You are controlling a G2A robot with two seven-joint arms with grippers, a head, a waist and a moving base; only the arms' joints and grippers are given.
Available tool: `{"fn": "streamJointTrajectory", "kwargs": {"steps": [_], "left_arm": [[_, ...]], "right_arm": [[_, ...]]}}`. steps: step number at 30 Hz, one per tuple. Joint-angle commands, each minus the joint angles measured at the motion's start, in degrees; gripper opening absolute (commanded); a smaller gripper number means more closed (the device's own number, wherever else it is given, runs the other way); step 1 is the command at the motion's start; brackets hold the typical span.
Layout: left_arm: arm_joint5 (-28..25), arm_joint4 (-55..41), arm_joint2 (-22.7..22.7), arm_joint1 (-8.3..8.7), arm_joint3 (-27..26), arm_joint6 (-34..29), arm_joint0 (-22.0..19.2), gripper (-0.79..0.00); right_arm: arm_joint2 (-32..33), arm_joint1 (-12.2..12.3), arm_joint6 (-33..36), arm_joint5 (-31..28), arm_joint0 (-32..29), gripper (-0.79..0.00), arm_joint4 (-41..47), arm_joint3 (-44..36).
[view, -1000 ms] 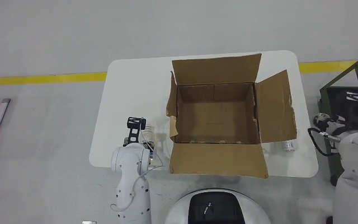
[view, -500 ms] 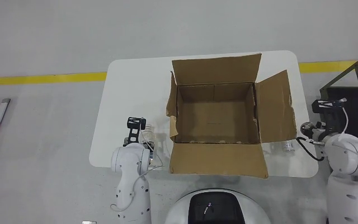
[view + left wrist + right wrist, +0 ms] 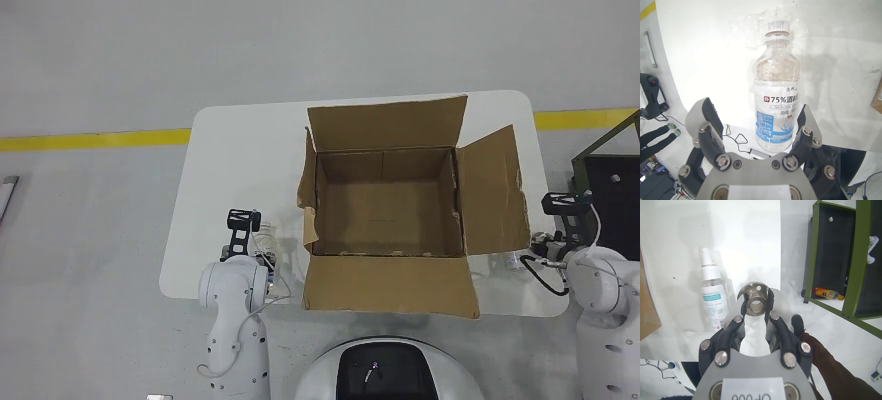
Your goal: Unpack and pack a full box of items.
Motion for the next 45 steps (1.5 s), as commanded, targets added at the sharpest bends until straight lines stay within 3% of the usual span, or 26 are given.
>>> {"fn": "streamJointTrajectory", "kwargs": {"steps": [1, 9, 10, 13, 14, 17, 27, 30, 31, 35, 39, 42, 45], "left_arm": [[0.0, 0.0, 0.0, 0.0, 0.0, 0.0, 0.0, 0.0], [0.0, 0.0, 0.0, 0.0, 0.0, 0.0, 0.0, 0.0], [0.0, 0.0, 0.0, 0.0, 0.0, 0.0, 0.0, 0.0], [0.0, 0.0, 0.0, 0.0, 0.0, 0.0, 0.0, 0.0], [0.0, 0.0, 0.0, 0.0, 0.0, 0.0, 0.0, 0.0], [0.0, 0.0, 0.0, 0.0, 0.0, 0.0, 0.0, 0.0], [0.0, 0.0, 0.0, 0.0, 0.0, 0.0, 0.0, 0.0], [0.0, 0.0, 0.0, 0.0, 0.0, 0.0, 0.0, 0.0], [0.0, 0.0, 0.0, 0.0, 0.0, 0.0, 0.0, 0.0], [0.0, 0.0, 0.0, 0.0, 0.0, 0.0, 0.0, 0.0], [0.0, 0.0, 0.0, 0.0, 0.0, 0.0, 0.0, 0.0], [0.0, 0.0, 0.0, 0.0, 0.0, 0.0, 0.0, 0.0], [0.0, 0.0, 0.0, 0.0, 0.0, 0.0, 0.0, 0.0]], "right_arm": [[-0.47, 0.12, -0.1, -0.07, -0.1, -0.785, -0.22, 0.37], [-1.91, 0.7, 0.01, 0.33, 0.16, -0.779, -1.23, 2.03], [-2.02, 0.78, -0.01, 0.35, 0.2, -0.754, -1.32, 2.12], [-2.26, 1.0, -0.02, 0.52, 0.26, -0.536, -1.53, 2.44], [-2.34, 1.07, 0.01, 0.54, 0.3, -0.505, -1.57, 2.52], [-2.5, 1.28, 0.04, 0.69, 0.33, -0.563, -1.47, 2.75], [-2.57, 1.96, -0.34, 0.79, 0.13, -0.471, -0.27, 0.88], [-1.72, 2.13, -1.79, 0.3, -0.62, -0.542, 2.39, -2.39], [-1.28, 2.2, -3.99, -0.07, -0.76, -0.77, 3.48, -4.24], [-0.01, 2.51, -13.13, -4.69, -3.52, -0.785, 8.08, -9.16], [0.63, 2.85, -23.56, -6.6, -5.87, -0.785, 6.43, -11.51], [0.08, 2.89, -28.87, -4.34, -6.59, -0.785, 5.03, -12.1], [-0.42, 2.82, -29.75, -2.63, -6.92, -0.785, 5.52, -12.47]]}}
